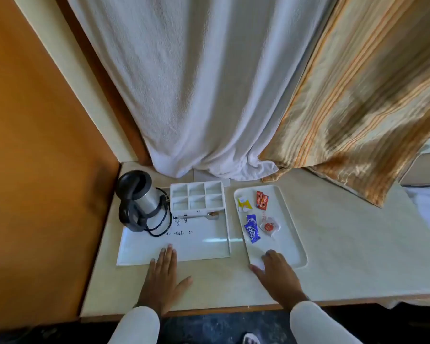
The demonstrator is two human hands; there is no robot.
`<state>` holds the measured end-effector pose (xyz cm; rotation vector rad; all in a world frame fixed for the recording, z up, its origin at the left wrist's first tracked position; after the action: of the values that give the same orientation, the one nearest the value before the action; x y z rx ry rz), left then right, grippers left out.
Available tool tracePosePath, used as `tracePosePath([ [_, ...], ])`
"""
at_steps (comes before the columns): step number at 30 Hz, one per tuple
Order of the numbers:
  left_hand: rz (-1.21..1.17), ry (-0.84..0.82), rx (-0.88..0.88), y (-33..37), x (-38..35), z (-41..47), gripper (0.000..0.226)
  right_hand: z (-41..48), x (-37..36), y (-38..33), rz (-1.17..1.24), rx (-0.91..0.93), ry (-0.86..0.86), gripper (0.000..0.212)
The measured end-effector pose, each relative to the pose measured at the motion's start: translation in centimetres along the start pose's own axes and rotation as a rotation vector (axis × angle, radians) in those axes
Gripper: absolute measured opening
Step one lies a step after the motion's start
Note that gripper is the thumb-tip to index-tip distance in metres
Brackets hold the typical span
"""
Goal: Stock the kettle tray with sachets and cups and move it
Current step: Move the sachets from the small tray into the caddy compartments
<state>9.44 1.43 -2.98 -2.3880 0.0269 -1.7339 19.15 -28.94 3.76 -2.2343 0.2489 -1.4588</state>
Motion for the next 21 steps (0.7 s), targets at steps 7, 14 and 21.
tracePosePath([
  [7, -0.031, -0.037, -0.032, -0.1, 0.0, -0.3, 0.094, 8.6, 4.2, -1.4, 0.187, -0.057, 0.069, 0.046],
  [14, -0.057, -0.063, -0.031, -0.1, -0.3, -0.4, 0.095, 13.4, 2.6, -0.6, 0.132, -0.19, -0.063, 0.048],
  [21, -0.055, -0.043, -0.025, 0.0, -0.4, -0.6, 0.097, 14.1, 2.8, -0.1, 0.24, -0.281, -0.114, 0.035],
])
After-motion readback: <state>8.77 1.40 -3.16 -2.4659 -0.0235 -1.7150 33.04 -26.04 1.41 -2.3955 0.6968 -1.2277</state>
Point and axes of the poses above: each hand's wrist, its own z-axis towards the middle knuckle, its own x-axis out of the back of the hand, y = z × x, the point moved 10 cm from there along z, towards the middle knuckle, and after that the axes turned 14 degrees about z, right-handed, at the moved point
